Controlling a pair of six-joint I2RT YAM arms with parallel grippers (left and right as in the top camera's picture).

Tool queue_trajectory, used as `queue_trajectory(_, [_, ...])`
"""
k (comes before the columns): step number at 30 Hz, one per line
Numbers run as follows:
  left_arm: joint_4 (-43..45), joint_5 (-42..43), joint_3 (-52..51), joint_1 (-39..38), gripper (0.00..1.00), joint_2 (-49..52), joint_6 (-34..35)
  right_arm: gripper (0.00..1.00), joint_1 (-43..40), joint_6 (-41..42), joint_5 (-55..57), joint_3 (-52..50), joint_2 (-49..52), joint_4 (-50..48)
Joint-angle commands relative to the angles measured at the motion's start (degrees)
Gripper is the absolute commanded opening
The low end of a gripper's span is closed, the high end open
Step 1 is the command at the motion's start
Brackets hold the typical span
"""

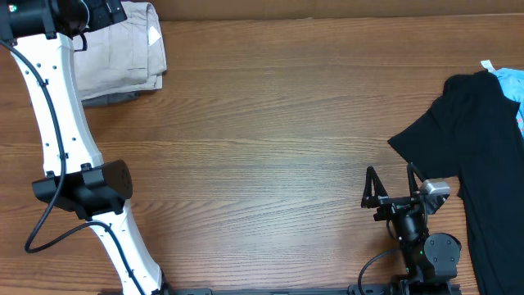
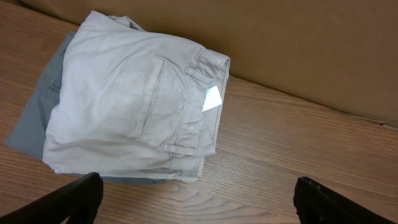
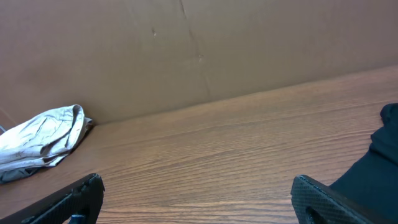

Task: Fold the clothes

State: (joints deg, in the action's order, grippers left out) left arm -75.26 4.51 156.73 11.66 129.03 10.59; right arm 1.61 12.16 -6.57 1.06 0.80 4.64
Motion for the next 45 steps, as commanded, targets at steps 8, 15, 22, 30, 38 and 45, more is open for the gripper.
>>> queue_trajectory(8, [0.1, 0.5, -0.8, -1.0, 1.00, -1.7, 0.1, 1.00, 0.3, -0.2, 0.7, -0.6, -0.6, -0.3])
queue_trajectory(15, [5.3, 0.4, -28.5, -4.0, 1.00, -18.9, 0.1, 1.00, 0.3, -0.2, 0.7, -0.6, -0.6, -0.3])
queue_trajectory(22, [16.0, -1.4, -65.1, -4.6, 1.00, -41.5, 0.1, 1.00, 0.3, -0.2, 0.7, -0.6, -0.6, -0.3])
queue_trajectory(30, [43.8, -0.7, -101.2, -4.6, 1.00, -69.4, -1.8, 1.00, 0.3, -0.2, 0.7, -0.6, -0.6, -0.3])
queue_trajectory(38, [67.8, 5.7, -130.8, -4.6, 1.00, -96.0, -1.8, 1.00, 0.3, -0.2, 0.7, -0.6, -0.6, -0.3])
queue_trajectory(45, [80.7, 7.6, -148.1, -4.6, 1.00, -111.4, -1.4, 1.00, 0.3, -0.2, 0.7, -0.6, -0.6, -0.3])
